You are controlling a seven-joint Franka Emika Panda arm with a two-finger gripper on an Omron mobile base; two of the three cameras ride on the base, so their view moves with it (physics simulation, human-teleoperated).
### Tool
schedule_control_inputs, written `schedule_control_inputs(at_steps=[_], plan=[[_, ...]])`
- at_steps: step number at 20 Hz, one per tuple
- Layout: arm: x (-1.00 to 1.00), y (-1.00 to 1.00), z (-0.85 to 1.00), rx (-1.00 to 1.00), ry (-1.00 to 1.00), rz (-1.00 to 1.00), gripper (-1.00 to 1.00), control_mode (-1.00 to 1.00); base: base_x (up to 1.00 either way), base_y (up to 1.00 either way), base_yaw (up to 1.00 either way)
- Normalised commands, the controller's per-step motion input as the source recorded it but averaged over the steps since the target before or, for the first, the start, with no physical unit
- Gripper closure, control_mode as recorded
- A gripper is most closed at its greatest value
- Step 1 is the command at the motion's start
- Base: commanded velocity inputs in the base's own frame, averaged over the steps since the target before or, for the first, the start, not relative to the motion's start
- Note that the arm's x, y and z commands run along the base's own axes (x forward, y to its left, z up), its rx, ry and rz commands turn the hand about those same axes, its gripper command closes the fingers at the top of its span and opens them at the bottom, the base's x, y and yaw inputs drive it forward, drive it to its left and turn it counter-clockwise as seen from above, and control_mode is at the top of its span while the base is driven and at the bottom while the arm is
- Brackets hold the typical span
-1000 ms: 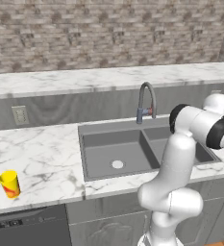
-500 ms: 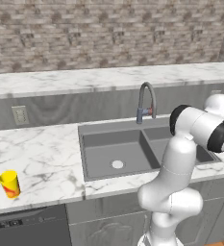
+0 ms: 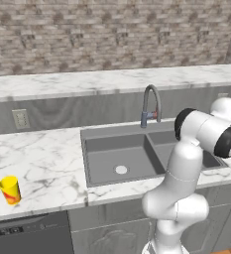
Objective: Remove the lemon and avocado from the sink. Then move the bowl and cup from the counter to the sink for washing.
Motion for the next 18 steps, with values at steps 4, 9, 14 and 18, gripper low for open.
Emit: schedule_control_inputs(at_steps=[4, 9, 14, 18], plan=[[0.09, -0.09, 0.08, 0.0, 0.0, 0.0, -1.0, -1.0, 0.0, 0.0, 0.0], [0.02, -0.12, 0.1, -0.03, -0.01, 0.0, -1.0, -1.0, 0.0, 0.0, 0.0], [0.0, -0.17, 0.08, -0.05, -0.01, 0.0, -1.0, -1.0, 0.0, 0.0, 0.0], [0.0, -0.07, 0.01, -0.04, -0.02, 0.0, -1.0, -1.0, 0.0, 0.0, 0.0]])
